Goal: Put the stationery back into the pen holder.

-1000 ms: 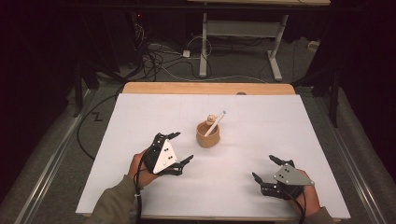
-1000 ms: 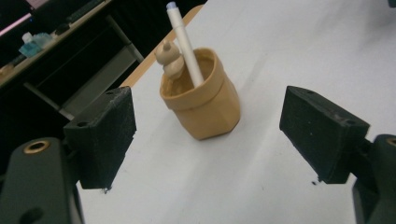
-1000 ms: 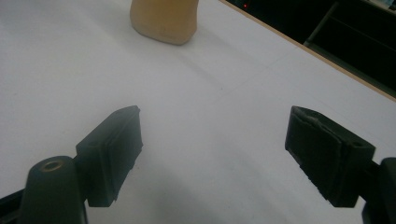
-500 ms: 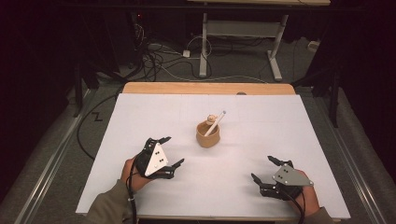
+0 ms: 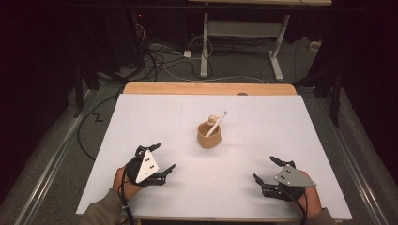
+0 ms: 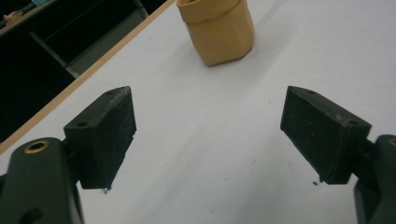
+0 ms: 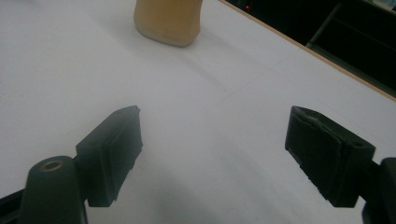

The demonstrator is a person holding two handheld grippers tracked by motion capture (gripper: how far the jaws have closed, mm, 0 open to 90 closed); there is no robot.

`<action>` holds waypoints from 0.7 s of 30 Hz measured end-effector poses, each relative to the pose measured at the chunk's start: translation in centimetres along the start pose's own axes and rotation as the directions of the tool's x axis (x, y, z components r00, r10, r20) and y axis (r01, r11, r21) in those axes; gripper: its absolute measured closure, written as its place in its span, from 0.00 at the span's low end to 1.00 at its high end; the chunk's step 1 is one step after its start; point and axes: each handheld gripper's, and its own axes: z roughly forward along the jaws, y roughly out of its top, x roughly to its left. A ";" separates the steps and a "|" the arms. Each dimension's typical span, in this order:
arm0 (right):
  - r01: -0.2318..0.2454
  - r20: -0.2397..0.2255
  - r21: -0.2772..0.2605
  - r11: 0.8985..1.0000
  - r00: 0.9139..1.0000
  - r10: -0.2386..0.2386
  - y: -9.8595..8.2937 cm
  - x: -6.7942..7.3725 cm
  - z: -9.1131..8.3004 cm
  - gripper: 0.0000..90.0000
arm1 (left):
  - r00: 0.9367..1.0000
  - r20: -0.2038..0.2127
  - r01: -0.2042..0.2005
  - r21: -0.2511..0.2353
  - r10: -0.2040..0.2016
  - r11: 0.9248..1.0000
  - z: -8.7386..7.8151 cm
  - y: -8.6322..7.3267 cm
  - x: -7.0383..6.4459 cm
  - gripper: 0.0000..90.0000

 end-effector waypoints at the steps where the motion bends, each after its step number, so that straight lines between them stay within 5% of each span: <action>1: -0.002 0.001 0.000 1.000 1.000 0.002 0.0 0.0 0.0 0.21 | 1.000 0.002 0.006 0.004 -0.006 1.000 -0.1 -0.2 0.0 0.19; 21: -0.002 0.007 -0.008 1.000 1.000 0.002 -0.1 -0.3 -0.1 0.21 | 0.998 0.024 0.059 0.082 -0.061 0.995 -2.5 -3.1 -0.7 0.19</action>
